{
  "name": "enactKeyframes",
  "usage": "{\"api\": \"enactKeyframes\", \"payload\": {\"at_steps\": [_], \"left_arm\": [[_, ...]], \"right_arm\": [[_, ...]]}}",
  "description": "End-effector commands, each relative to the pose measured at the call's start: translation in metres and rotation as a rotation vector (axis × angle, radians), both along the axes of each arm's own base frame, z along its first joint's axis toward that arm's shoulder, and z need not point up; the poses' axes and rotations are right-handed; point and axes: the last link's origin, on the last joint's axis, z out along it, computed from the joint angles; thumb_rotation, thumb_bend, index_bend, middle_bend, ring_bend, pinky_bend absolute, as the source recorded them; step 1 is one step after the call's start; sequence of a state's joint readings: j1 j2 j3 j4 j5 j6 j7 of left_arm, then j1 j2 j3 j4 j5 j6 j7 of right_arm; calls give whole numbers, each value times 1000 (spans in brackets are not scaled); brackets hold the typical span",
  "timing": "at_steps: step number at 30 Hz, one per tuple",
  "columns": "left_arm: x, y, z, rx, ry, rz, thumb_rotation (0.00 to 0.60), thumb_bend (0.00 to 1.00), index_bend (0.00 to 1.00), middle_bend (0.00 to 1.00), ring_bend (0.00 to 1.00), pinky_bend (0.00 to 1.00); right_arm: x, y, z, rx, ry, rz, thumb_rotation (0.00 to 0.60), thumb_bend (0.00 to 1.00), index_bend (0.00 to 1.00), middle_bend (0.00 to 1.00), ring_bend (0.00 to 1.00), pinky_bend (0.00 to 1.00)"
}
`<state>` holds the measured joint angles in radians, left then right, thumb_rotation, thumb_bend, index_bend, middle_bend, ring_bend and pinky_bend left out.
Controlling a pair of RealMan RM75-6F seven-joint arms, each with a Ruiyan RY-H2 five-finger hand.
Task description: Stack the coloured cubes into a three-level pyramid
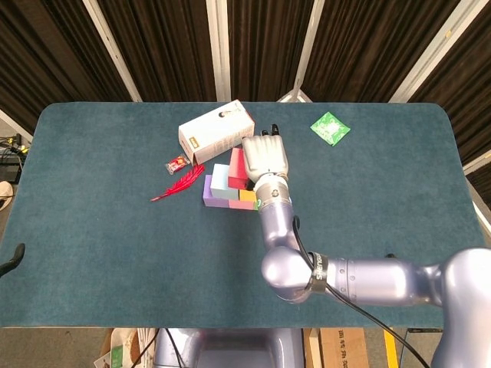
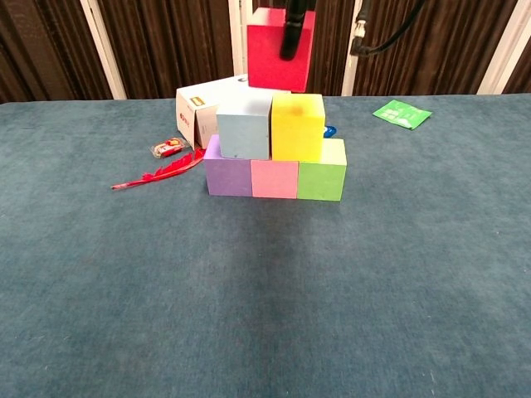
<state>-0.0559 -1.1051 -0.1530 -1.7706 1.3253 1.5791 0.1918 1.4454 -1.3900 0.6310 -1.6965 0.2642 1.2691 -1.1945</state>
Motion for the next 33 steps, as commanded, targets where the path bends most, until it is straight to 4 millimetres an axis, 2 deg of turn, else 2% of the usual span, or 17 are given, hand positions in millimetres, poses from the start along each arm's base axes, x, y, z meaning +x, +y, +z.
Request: {"api": "enactKeyframes", "payload": {"at_steps": [1,11,33], "left_arm": [[0,0,0,0,1,1,600,401,128,37,0,0],[-1,1,-1,8,4,8,600,401,125,36,0,0],[-1,1,-2,14,17,21,600,401,123,36,0,0]], "right_arm": [[1,-3,-8,0,-5,16,600,263,405,398,191,0],[-3,-10,-25,20,3,50,600,263,405,397,191,0],[-7,-15,-29,29,2,59,600,264,405,397,191,0]]}}
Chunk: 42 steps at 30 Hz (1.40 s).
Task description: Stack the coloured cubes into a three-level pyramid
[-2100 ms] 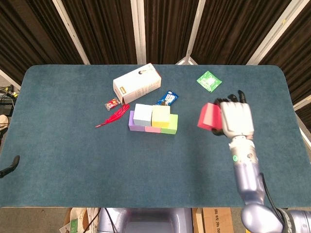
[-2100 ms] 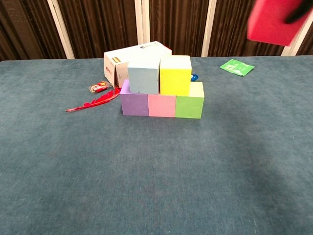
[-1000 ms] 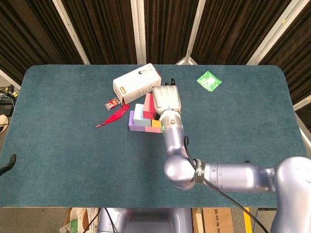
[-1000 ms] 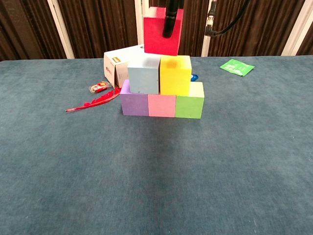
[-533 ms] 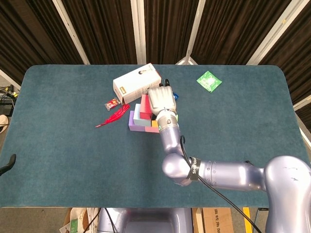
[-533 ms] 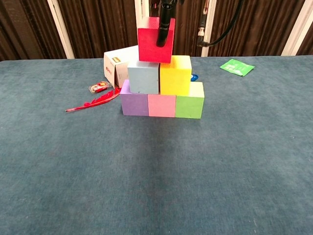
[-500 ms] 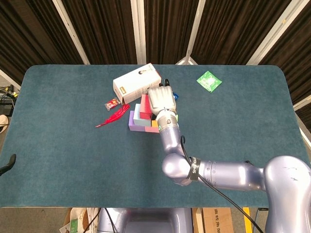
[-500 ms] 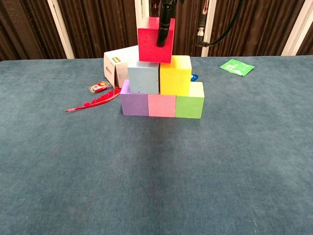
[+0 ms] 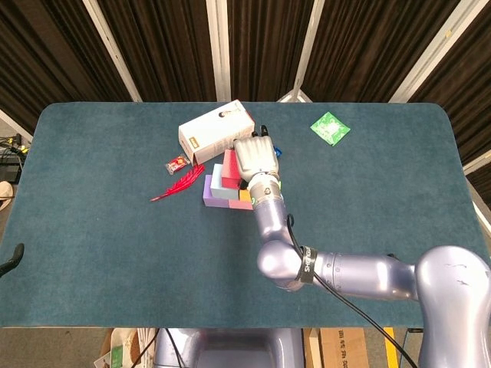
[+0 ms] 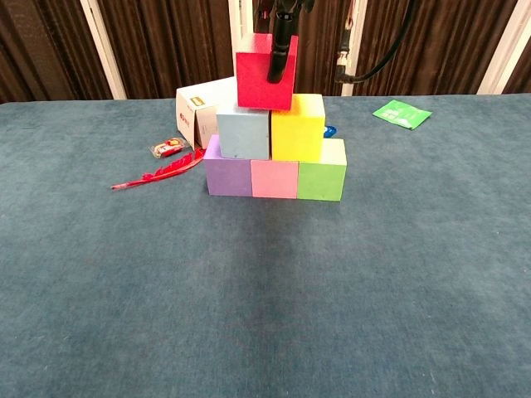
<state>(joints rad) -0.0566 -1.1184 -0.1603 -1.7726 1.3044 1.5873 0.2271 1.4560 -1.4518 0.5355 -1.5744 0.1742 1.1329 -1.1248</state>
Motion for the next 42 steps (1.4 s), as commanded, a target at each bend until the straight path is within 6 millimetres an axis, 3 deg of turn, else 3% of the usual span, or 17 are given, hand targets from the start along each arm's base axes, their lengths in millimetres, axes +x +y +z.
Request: {"api": "enactKeyframes", "payload": {"at_steps": [1,42], "left_arm": [[0,0,0,1,1,-1,600,401,123,36,0,0],[0,0,1,24,14,12,600,402,118,34,0,0]], "right_arm": [[0,0,0,2,1,4,600,264,405,397,191,0],[-4,-1,-4,20,4,12,600,264,405,354,172,0]]}}
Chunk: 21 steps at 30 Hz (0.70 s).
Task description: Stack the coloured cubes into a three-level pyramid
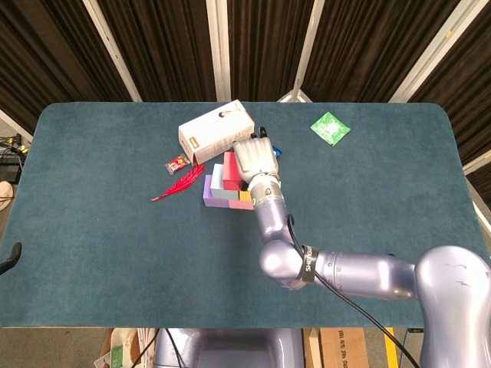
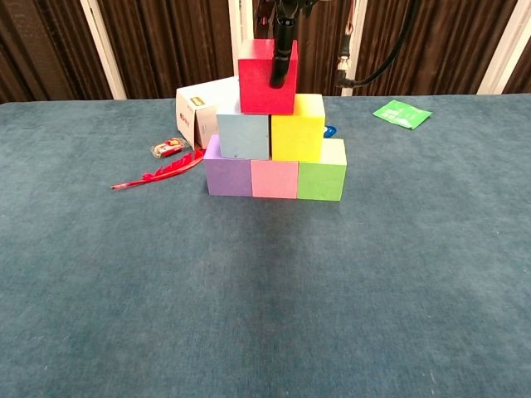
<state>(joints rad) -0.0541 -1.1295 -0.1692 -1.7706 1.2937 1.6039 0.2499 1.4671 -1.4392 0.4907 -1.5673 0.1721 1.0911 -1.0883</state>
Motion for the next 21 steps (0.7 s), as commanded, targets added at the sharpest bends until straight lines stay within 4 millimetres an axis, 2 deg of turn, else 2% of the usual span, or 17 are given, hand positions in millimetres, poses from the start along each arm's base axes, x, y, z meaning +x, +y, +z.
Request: {"api": "enactKeyframes", "payload": {"at_steps": [1,21], "left_arm": [[0,0,0,1,0,1,600,402,118,34,0,0],[0,0,0,5,4,12,600,401,113,30,0,0]], "right_arm": [[0,0,0,0,1,0,600,264,405,353,172,0],[0,0,0,0,2,-1,600,264,368,323,156,0]]}}
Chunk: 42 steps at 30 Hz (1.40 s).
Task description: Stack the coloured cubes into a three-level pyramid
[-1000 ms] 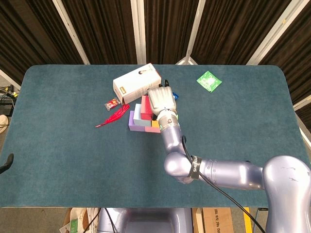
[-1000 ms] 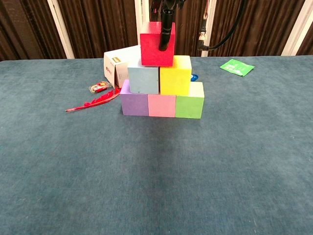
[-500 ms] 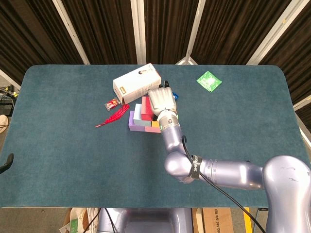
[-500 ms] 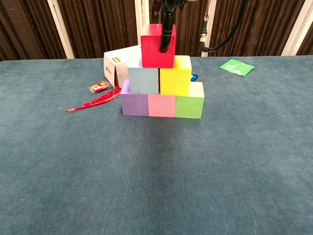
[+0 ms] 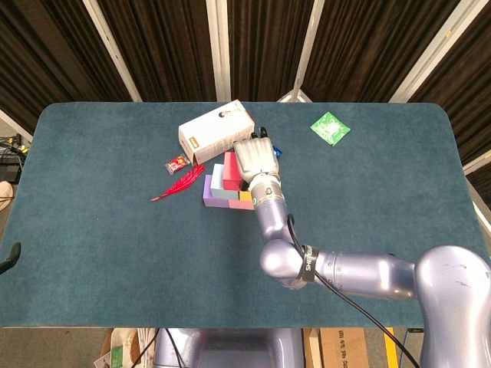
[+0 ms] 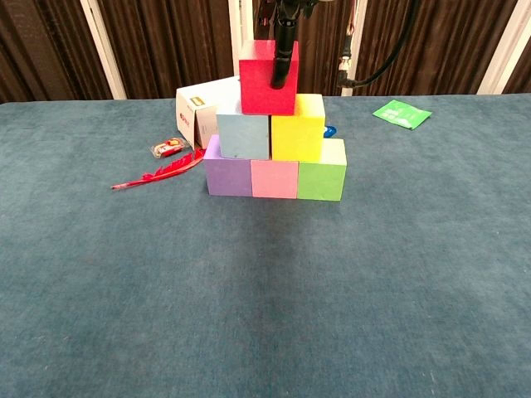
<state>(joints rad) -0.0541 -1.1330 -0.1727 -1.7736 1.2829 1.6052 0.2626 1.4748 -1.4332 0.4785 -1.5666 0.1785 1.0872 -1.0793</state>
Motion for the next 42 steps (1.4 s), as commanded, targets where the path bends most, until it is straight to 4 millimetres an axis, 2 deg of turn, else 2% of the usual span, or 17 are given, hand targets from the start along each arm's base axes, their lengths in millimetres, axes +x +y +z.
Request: {"api": "enactKeyframes", "payload": {"at_steps": [1,19,42], "left_arm": [[0,0,0,0,0,1,600,401,112,29,0,0],[0,0,0,4,2,7,600,402,110,23,0,0],[0,1,-1,7,3,9,600,401,106,20,0,0]], "right_arm": [[0,0,0,0,-1,0,600,264,368,322,156,0],[0,0,-1,2,8,-5,600,263,300,284,125,0],[1,3,1,5,14,-1,600,263,300,281,115,0]]}}
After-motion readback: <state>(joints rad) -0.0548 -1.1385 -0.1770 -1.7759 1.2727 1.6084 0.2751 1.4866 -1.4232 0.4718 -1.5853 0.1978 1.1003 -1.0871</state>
